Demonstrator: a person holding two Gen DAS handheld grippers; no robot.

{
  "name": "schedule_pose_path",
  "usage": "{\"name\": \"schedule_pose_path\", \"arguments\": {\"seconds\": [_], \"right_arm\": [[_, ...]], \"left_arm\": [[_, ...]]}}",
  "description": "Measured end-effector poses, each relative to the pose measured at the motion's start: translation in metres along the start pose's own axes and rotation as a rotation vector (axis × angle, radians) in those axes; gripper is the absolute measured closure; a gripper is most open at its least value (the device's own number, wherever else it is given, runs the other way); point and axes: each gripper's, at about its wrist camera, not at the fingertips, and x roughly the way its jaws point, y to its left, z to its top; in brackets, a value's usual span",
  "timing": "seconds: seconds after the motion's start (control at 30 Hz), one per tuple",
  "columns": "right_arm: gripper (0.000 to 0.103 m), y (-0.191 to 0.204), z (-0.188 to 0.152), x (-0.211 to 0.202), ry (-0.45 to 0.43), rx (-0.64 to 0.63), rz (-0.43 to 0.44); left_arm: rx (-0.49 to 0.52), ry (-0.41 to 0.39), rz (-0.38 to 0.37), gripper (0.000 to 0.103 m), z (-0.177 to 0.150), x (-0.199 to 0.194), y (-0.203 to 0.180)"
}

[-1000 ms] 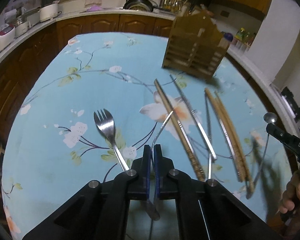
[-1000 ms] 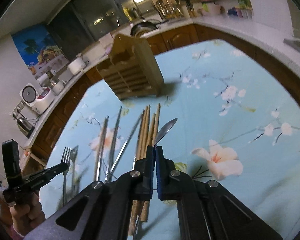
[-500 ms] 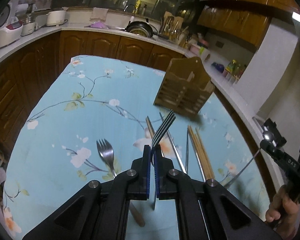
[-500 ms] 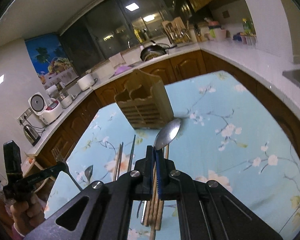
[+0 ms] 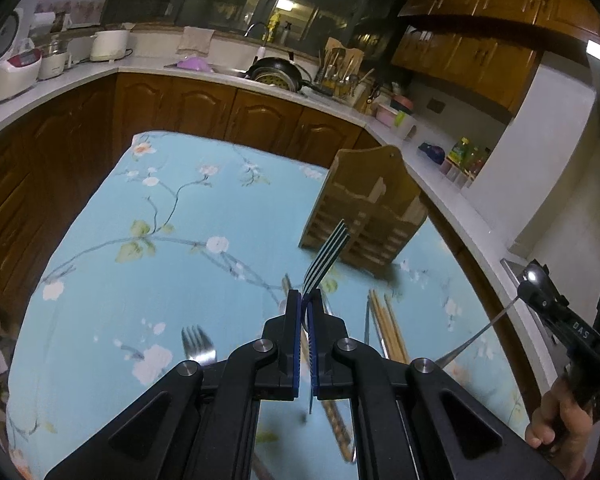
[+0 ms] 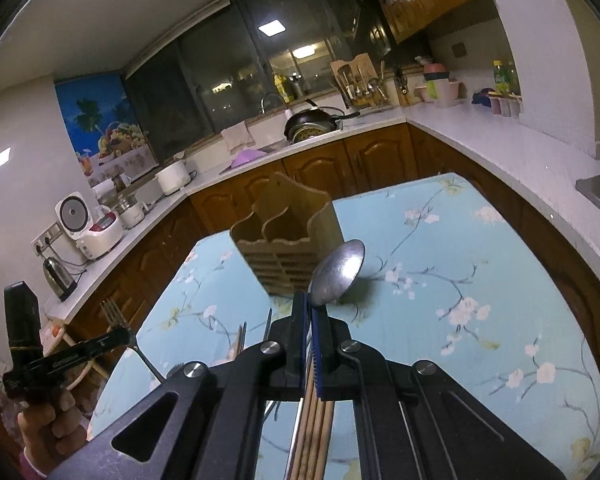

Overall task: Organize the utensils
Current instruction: 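Carry the spoon and fork up over the wooden utensil holder with both tools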

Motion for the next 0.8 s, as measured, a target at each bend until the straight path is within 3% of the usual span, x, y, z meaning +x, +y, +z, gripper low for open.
{"name": "schedule_pose_path", "arguments": {"seconds": [0.5, 0.67, 0.8], "right_arm": [[0.101, 0.010, 0.093, 0.038, -0.168, -0.046, -0.013], [0.101, 0.013, 0.121, 0.071, -0.186, -0.087, -0.046], [0.101, 0.011, 0.122, 0.104, -0.153, -0.111, -0.071]], "left_arm": [[0.090, -0.184, -0.032, 0.102, 0.091, 0.053, -0.029], [0.102, -0.229, -0.041, 0.102, 0.120, 0.099, -0.037], [0.112, -0.233, -0.030, 0.102, 0.126, 0.148, -0.036]]}}
